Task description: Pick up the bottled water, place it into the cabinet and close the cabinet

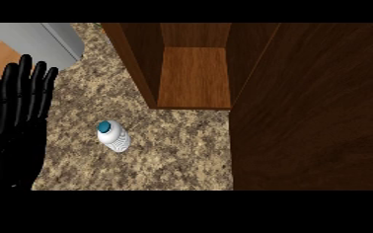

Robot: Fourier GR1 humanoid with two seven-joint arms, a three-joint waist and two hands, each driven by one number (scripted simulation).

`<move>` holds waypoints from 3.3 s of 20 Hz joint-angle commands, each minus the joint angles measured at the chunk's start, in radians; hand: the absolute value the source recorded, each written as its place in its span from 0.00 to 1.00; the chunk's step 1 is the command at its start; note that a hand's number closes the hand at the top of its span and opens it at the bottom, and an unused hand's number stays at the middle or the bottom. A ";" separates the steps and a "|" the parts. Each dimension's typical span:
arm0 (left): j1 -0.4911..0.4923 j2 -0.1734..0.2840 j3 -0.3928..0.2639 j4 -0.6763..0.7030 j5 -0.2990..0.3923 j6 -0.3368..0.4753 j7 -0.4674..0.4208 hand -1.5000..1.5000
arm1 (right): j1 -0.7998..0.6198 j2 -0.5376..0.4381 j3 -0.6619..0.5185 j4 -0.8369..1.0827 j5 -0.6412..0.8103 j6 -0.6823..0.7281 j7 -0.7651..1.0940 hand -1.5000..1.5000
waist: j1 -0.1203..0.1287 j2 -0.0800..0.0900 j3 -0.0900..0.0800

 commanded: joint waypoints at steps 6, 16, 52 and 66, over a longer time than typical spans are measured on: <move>0.057 -0.069 0.039 -0.057 -0.253 0.283 0.069 0.00 | 0.035 0.027 0.023 -0.134 -0.069 0.026 -0.015 0.00 | -0.010 -0.001 0.016; 0.195 -0.070 -0.309 -0.111 -0.332 0.616 0.338 0.00 | 0.348 0.035 0.160 -0.375 -0.180 0.083 0.230 0.00 | -0.018 0.001 0.015; 0.240 -0.070 -0.136 0.550 0.170 0.733 -0.337 0.00 | 0.844 0.004 0.206 -0.547 -0.181 0.250 -0.033 0.00 | -0.027 0.001 0.012; 0.101 -0.070 -0.017 1.003 0.458 0.450 -0.702 0.00 | 0.914 -0.008 0.202 -0.546 -0.182 0.291 -0.084 0.00 | -0.025 0.003 0.013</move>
